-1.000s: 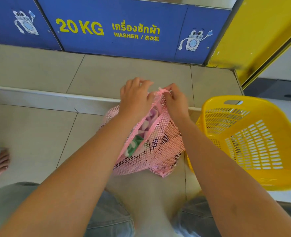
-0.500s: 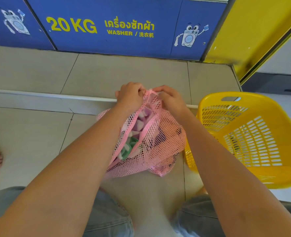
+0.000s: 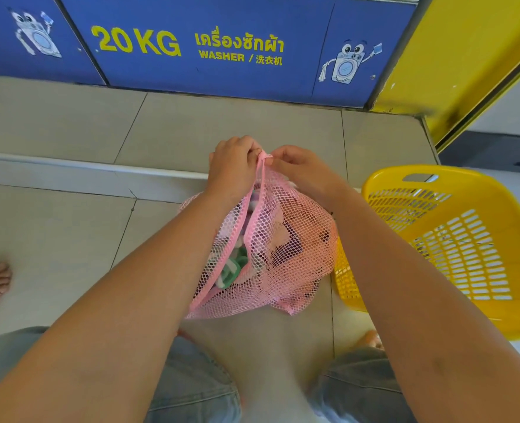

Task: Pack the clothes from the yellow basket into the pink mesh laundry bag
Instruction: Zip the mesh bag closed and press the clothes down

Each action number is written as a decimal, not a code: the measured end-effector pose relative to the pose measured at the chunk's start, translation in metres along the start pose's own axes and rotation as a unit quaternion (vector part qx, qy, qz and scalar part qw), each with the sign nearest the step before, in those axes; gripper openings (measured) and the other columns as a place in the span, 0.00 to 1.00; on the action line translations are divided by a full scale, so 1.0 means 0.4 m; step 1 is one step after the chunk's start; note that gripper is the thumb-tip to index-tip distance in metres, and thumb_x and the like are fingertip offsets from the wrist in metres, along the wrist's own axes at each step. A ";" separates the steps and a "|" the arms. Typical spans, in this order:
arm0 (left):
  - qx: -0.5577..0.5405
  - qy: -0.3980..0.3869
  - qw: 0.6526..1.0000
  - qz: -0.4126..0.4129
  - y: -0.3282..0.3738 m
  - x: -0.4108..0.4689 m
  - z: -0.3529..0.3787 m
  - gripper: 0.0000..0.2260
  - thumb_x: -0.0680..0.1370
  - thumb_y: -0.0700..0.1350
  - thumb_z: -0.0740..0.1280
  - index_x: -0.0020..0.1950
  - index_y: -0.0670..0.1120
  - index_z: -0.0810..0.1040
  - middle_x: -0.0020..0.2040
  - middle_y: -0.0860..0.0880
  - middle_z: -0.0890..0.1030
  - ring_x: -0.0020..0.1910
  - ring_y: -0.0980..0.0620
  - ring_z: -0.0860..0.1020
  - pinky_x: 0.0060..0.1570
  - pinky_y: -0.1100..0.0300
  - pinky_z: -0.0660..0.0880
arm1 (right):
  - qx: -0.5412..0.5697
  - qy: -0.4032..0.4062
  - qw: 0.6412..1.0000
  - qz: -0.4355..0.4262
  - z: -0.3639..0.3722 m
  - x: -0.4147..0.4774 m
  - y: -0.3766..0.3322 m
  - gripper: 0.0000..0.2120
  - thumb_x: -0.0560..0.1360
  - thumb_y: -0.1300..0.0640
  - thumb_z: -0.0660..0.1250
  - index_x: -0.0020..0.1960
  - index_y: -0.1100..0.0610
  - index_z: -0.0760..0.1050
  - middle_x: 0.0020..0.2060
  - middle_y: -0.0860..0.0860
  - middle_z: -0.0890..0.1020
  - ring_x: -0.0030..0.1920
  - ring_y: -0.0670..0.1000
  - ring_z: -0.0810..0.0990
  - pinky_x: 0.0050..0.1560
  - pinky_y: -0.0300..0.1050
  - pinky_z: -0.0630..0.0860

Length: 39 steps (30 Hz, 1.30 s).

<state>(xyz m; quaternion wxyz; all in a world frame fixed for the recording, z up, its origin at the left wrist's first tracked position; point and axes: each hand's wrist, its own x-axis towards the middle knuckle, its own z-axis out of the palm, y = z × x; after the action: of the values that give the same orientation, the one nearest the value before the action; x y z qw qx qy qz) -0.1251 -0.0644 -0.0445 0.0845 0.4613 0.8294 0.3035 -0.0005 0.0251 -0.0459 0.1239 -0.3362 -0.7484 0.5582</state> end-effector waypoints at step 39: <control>-0.314 -0.073 0.929 -0.182 0.019 -0.018 0.020 0.05 0.81 0.42 0.65 0.50 0.42 0.79 0.45 0.45 0.82 0.38 0.51 0.80 0.32 0.63 0.77 | 0.201 -0.010 0.978 0.051 0.001 0.023 0.007 0.11 0.80 0.56 0.62 0.49 0.63 0.77 0.38 0.55 0.81 0.36 0.50 0.79 0.42 0.42 0.76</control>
<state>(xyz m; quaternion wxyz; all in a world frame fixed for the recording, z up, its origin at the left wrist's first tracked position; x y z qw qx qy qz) -0.1122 -0.0638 -0.0475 0.3387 0.2734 0.7531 0.4933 -0.0064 0.0309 -0.0504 0.1524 -0.3367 -0.6041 0.7060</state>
